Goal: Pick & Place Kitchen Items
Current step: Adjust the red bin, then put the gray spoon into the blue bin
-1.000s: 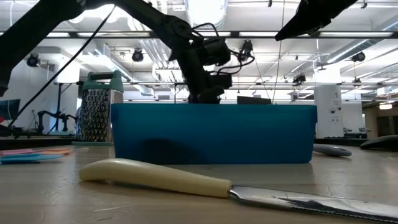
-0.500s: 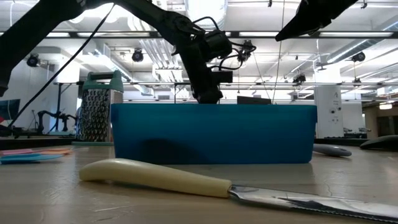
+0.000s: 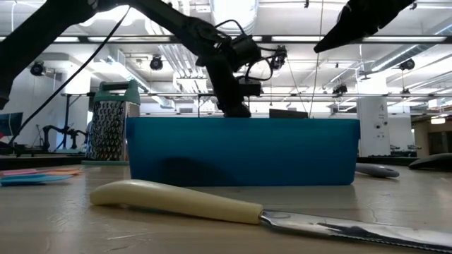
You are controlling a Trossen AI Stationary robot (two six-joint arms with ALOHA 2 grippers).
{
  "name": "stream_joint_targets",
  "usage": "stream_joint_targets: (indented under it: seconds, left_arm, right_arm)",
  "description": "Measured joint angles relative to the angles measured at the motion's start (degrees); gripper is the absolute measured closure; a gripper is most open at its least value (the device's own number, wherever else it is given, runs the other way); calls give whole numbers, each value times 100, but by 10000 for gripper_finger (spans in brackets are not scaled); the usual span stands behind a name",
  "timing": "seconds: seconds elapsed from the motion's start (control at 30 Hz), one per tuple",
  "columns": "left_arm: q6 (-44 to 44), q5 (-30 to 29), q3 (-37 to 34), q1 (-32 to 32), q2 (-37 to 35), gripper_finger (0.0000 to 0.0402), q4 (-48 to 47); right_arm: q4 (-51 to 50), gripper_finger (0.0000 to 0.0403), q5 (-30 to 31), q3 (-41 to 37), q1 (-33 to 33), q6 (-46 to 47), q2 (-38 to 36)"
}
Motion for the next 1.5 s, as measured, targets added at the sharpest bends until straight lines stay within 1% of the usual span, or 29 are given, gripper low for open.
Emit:
stream_joint_targets:
  seconds: [0.13,0.3,0.43,0.6,0.73,0.83,0.93,1.03,1.1,1.3,1.5]
  left_arm:
    - [322,-2,-294,106,15,283,224]
    - [285,10,-559,148,15,284,283]
    - [255,433,-672,161,9,283,369]
    - [118,560,-716,163,0,283,416]
    - [46,839,-714,171,-2,282,365]
    - [43,870,-715,179,-2,283,363]
    - [93,714,-709,187,0,285,378]
    - [285,286,-661,183,17,284,303]
    - [330,115,-596,183,22,283,269]
    - [334,3,-423,181,-141,282,202]
    - [142,-16,-189,85,-485,282,-374]
  right_arm:
    - [7,394,0,-114,-2,12,0]
    - [15,394,4,-275,-2,1,0]
    - [37,394,4,-306,-2,18,-2]
    - [41,394,4,-314,-2,28,-2]
    - [48,394,4,-314,-2,29,-4]
    - [48,394,7,-314,-2,28,-4]
    - [50,394,7,-314,-2,32,-4]
    - [50,394,7,-314,-2,32,-4]
    - [49,394,7,-314,-2,32,-4]
    - [39,394,7,-314,-2,31,-4]
    - [21,394,11,-316,-4,30,-7]
